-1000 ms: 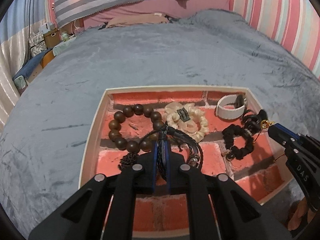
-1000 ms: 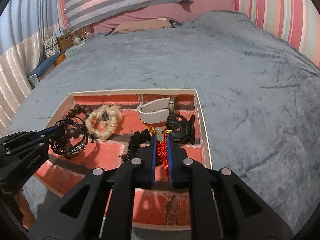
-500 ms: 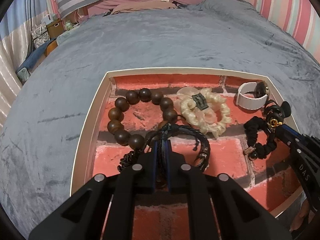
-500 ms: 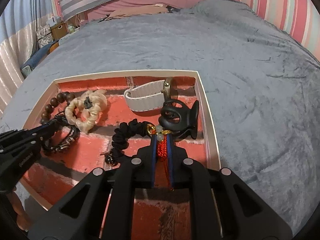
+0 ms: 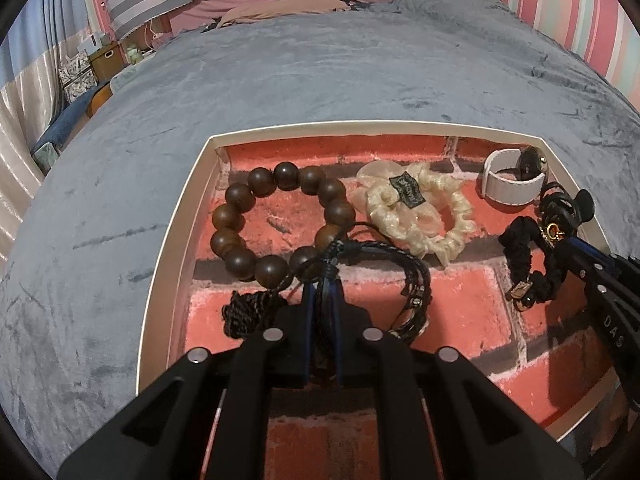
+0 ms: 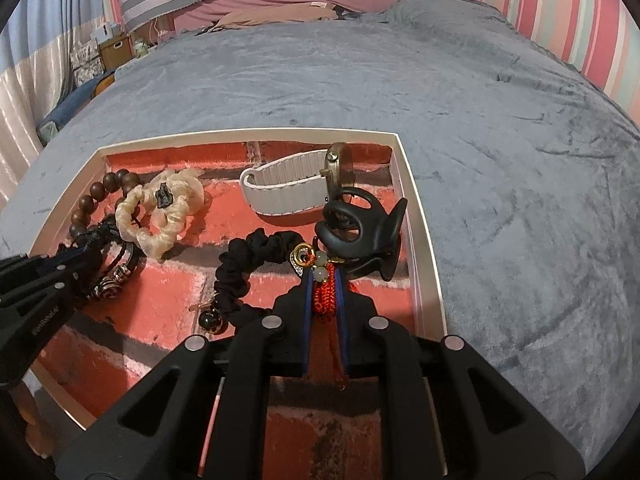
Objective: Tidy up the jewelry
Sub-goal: 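Carry the braided bracelet and red cord charm into the tray and release both, then withdraw both tools toward the red-ball hair tie and orange scrunchie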
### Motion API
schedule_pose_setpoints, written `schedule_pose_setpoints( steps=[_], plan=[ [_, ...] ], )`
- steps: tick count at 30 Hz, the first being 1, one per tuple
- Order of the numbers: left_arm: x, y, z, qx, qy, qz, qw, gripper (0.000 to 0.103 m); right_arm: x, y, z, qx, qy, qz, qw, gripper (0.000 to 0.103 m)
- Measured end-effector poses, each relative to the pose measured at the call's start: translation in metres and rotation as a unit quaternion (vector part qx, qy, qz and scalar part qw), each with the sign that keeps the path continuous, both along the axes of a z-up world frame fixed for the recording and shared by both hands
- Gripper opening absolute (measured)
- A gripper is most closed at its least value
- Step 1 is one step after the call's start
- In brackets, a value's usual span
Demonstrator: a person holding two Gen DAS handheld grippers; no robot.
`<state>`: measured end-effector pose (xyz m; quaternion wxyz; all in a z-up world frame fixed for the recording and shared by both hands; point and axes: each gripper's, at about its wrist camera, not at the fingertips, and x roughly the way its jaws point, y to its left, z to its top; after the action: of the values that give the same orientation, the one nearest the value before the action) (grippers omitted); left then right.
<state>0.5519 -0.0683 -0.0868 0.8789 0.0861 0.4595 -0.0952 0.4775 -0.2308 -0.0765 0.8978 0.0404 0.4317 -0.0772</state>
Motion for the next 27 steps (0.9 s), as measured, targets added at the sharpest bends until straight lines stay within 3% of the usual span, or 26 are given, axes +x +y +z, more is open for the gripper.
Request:
schedule_pose_setpoints(
  steps=[2,3,4,5,6,7,10,12,15,17,21,27],
  plan=[
    [-0.003,0.001,0.005,-0.003,-0.003,0.0,1.0,0.009,-0.002,0.0,0.004,-0.001,0.002,0.001,1.0,0.017],
    [-0.006,0.002,0.01,-0.008,-0.005,0.0,1.0,0.01,-0.003,-0.001,0.006,0.001,0.001,0.001,1.0,0.026],
    [-0.009,0.002,0.013,-0.011,-0.007,0.0,0.9999,0.019,-0.006,-0.003,0.01,0.006,-0.003,0.002,1.0,0.032],
    [-0.012,0.003,0.019,-0.012,-0.011,0.003,0.9999,0.041,-0.008,-0.005,0.014,0.012,-0.007,0.002,1.0,0.045],
    [-0.015,0.004,0.024,-0.011,-0.019,0.006,0.9997,0.053,-0.01,-0.007,0.018,0.017,-0.011,0.002,1.0,0.055],
    [-0.021,0.005,0.033,-0.01,-0.034,0.007,0.9993,0.065,-0.013,-0.009,0.023,0.022,-0.016,0.002,1.0,0.057],
    [-0.033,0.005,0.051,-0.011,-0.048,-0.002,0.9988,0.066,-0.021,-0.013,0.04,0.033,-0.028,0.007,0.999,0.067],
    [-0.044,0.009,0.066,-0.013,-0.059,-0.005,0.9982,0.068,-0.03,-0.015,0.053,0.034,-0.041,0.008,0.999,0.086],
    [-0.061,0.019,0.085,-0.024,-0.073,-0.007,0.997,0.085,-0.047,-0.017,0.072,0.026,-0.066,0.002,0.998,0.098],
    [-0.074,0.024,0.095,-0.028,-0.084,-0.009,0.996,0.09,-0.059,-0.021,0.081,0.03,-0.076,-0.002,0.997,0.099],
    [-0.104,0.033,0.113,-0.026,-0.104,-0.011,0.9942,0.092,-0.082,-0.026,0.096,0.027,-0.082,-0.003,0.996,0.099],
    [-0.153,0.046,0.128,-0.01,-0.146,-0.016,0.9892,0.096,-0.134,-0.026,0.115,-0.045,-0.104,0.007,0.994,0.099]
  ],
)
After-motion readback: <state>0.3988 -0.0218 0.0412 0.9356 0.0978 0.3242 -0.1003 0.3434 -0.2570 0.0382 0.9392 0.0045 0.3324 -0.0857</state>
